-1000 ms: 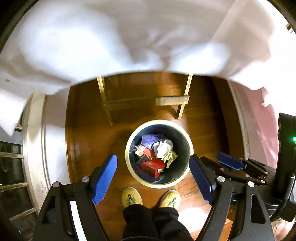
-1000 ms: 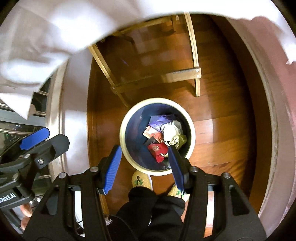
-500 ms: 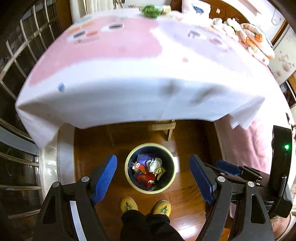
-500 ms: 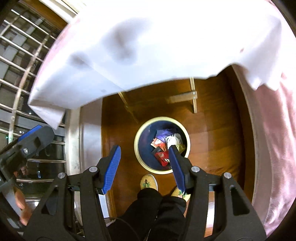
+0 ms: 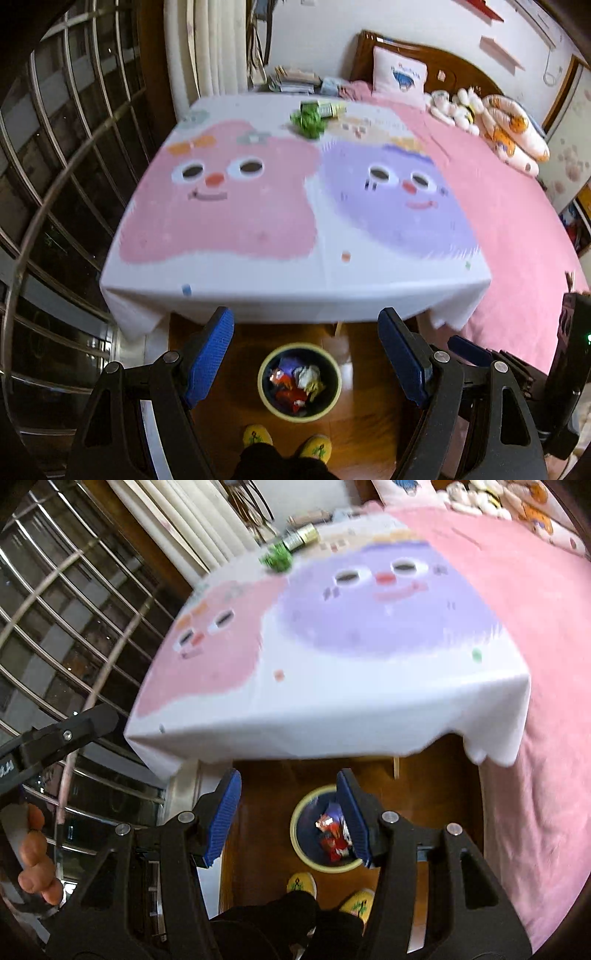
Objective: Collect trash
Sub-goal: 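Raise both tools back toward the green paper and cigarette pack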
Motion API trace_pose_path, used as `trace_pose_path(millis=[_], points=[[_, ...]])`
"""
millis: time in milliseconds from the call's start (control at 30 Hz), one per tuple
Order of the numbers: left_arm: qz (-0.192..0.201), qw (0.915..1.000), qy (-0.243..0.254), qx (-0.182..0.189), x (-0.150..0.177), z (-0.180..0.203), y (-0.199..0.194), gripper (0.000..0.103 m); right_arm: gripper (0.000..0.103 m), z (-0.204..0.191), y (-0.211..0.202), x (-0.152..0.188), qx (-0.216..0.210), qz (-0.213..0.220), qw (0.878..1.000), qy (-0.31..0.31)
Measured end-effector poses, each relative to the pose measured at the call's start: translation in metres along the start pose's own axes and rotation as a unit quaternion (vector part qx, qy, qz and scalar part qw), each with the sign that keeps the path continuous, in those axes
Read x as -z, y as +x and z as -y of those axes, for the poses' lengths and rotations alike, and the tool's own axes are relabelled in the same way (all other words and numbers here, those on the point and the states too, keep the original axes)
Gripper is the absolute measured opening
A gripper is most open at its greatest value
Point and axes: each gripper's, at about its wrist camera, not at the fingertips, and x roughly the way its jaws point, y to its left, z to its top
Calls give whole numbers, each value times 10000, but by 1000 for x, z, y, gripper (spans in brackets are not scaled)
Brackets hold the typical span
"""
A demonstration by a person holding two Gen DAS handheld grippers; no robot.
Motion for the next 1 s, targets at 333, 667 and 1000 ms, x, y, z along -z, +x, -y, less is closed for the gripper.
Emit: trace_pose_path(millis=[333,667,1000], points=[[269,9994,-41,234,-96,4,-15,82,51,-16,-15,-97,55,636,9977,-232],[-95,9982,24,594,-241,-2,84,82,51,-2,36,-216,623,956,9933,204],[-1024,9923,-78,688,-370,-20,277,81,51,25,160,-325,1113,873,9852,963]])
